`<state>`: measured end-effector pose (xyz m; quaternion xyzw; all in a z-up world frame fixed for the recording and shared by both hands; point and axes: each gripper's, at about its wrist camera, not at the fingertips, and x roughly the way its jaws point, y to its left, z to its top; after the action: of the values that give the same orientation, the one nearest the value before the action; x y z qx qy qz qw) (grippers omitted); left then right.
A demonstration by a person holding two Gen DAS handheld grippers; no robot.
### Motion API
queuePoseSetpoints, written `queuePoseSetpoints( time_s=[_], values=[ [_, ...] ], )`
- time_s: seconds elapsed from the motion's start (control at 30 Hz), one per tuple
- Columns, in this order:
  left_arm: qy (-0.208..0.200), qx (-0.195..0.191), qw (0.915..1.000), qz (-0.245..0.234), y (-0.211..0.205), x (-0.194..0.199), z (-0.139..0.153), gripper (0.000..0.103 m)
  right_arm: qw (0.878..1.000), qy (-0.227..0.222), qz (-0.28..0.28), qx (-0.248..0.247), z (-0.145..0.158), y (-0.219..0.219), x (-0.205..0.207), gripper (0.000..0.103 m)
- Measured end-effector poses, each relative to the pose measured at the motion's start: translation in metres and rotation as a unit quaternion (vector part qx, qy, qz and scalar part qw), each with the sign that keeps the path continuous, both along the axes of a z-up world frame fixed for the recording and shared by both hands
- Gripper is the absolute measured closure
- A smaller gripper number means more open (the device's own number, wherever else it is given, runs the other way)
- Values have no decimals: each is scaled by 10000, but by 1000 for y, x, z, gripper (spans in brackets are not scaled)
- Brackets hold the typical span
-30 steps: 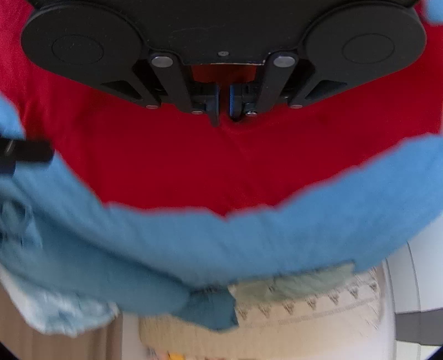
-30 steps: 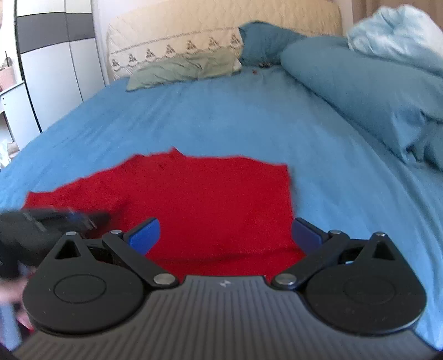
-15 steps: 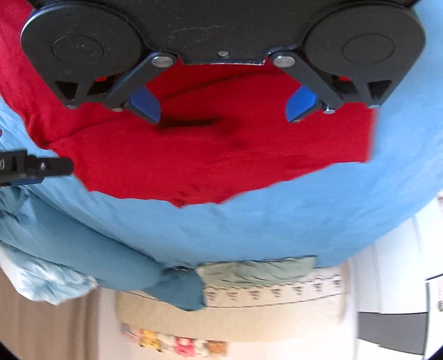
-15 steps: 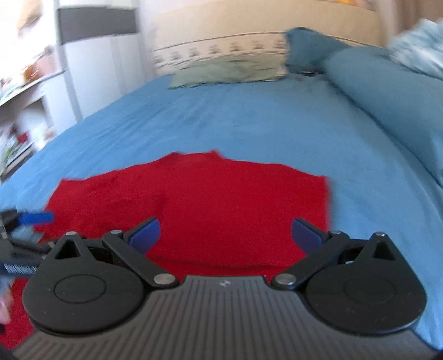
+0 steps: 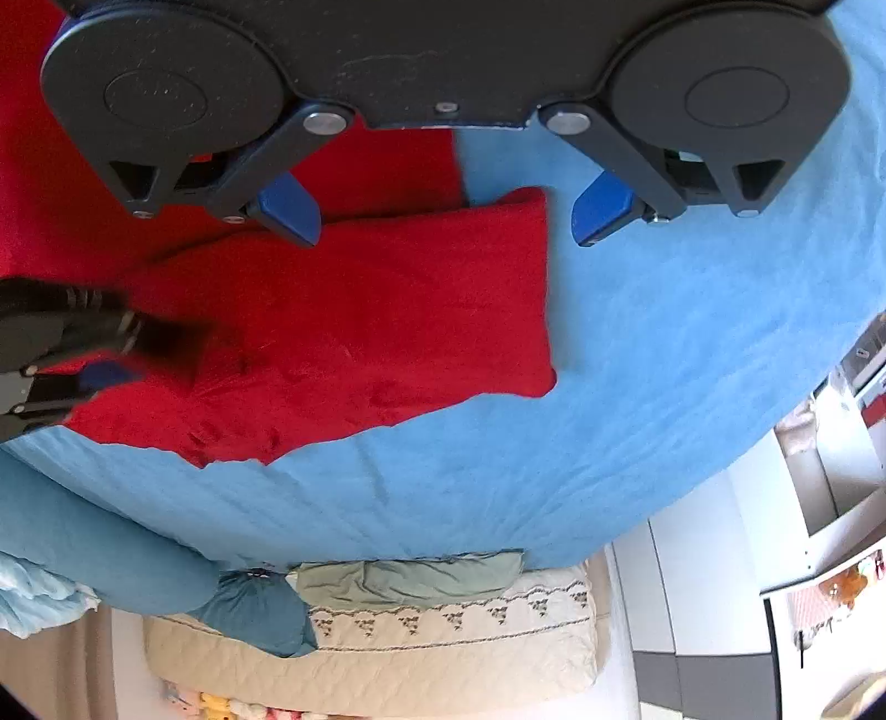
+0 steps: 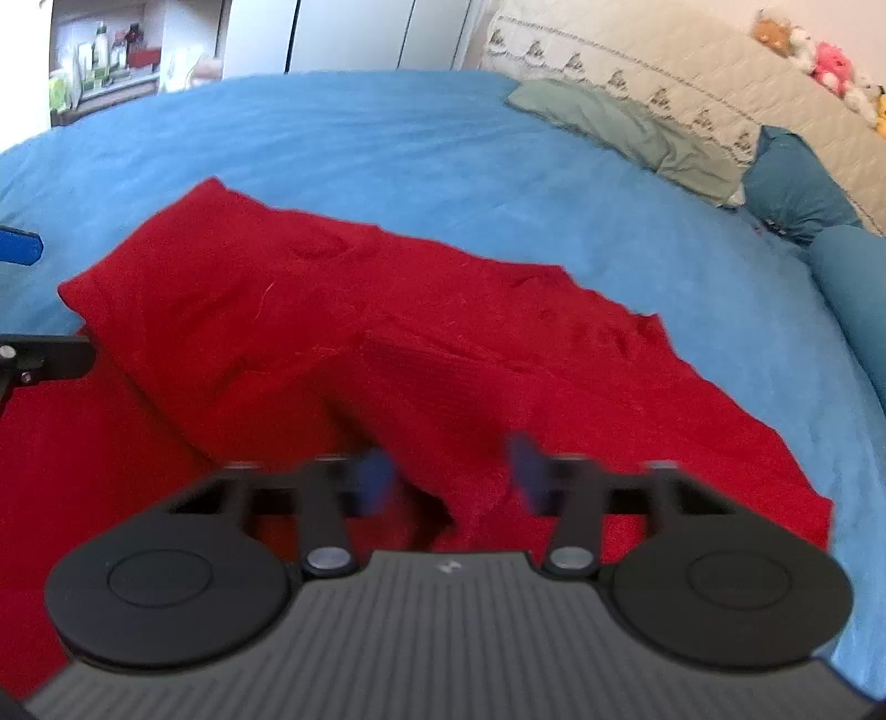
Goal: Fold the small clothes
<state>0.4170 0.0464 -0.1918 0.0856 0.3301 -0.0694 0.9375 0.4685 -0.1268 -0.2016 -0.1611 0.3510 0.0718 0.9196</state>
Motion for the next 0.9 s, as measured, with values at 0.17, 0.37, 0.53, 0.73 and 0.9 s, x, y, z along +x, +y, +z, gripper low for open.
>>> queuePoseSetpoints(
  time_s=[0.17,0.37,0.53,0.73,0.9],
  values=[
    [92,-57,9999,46,7,2,-9,4,9882,-361,-1073,1036,16,-46,-14,78],
    [233,-60,9997,65,7,8,-25,4,9765,-26,-1283,1734,-8,-83,-29,46],
    [246,-228,9992,194,13,11,-27,4,9648,-200,-1555,2113,-8,-94,-29,32],
    [239,-184,9994,173,11,12,-27,4,9677,-158,-1576,1962,0,-94,-13,83],
    [235,-130,9994,201,6,24,-28,4,9835,-819,-972,1290,61,-72,-9,83]
  ],
)
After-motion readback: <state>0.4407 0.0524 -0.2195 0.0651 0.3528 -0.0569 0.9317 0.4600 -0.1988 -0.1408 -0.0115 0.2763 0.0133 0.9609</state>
